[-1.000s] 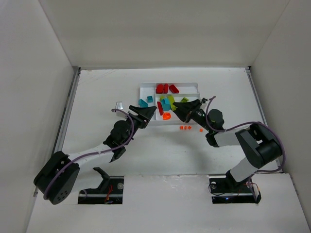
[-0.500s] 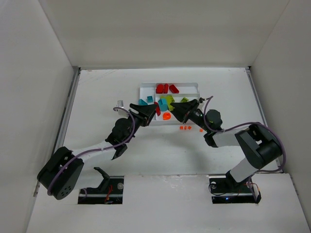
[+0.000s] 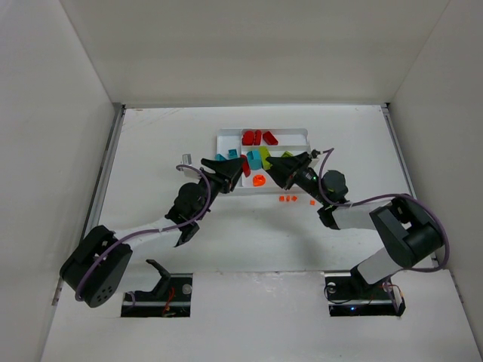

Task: Sort the legos into containers by color

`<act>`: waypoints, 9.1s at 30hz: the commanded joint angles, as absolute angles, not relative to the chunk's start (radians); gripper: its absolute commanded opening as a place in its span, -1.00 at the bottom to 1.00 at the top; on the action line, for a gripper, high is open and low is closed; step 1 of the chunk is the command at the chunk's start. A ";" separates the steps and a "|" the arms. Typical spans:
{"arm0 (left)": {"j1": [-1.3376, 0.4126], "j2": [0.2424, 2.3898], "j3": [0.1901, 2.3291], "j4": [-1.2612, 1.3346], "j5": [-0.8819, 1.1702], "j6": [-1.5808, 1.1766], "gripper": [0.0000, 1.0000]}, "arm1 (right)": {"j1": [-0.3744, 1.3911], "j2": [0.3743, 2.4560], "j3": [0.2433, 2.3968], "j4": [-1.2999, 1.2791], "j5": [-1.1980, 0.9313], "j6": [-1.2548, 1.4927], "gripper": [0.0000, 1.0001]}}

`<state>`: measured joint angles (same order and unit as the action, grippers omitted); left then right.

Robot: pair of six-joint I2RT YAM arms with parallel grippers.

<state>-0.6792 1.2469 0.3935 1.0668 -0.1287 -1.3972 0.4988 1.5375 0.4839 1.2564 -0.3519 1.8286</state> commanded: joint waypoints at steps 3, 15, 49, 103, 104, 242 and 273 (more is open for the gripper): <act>-0.679 1.215 0.413 1.080 -0.126 -1.382 0.13 | 0.504 1.503 0.505 1.612 -0.341 1.838 -0.55; -0.676 1.207 0.426 1.002 -0.121 -1.382 0.13 | 0.489 1.506 0.508 1.612 -0.347 1.829 -0.55; -0.593 1.186 0.422 1.009 -0.058 -1.270 -0.83 | 0.357 1.499 0.437 1.602 -0.417 1.799 -0.56; -0.518 1.227 0.324 1.117 0.267 -1.175 -0.72 | 0.320 1.842 1.295 -0.173 0.255 0.532 -0.42; -0.519 1.230 0.324 1.117 0.267 -1.175 -0.72 | 0.323 1.848 1.301 -0.175 0.255 0.534 -0.41; -0.608 1.825 1.250 0.410 0.075 -0.608 -0.72 | 0.528 0.918 0.445 0.267 0.423 0.652 0.30; -0.614 2.462 2.131 0.103 0.244 -0.238 -0.24 | 0.559 0.854 0.364 0.331 0.413 0.657 0.44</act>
<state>-0.6098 2.4928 2.0762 0.0624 0.2558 -0.2649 0.5465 0.8555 0.3614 0.2630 0.4004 0.6662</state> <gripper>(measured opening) 0.352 0.715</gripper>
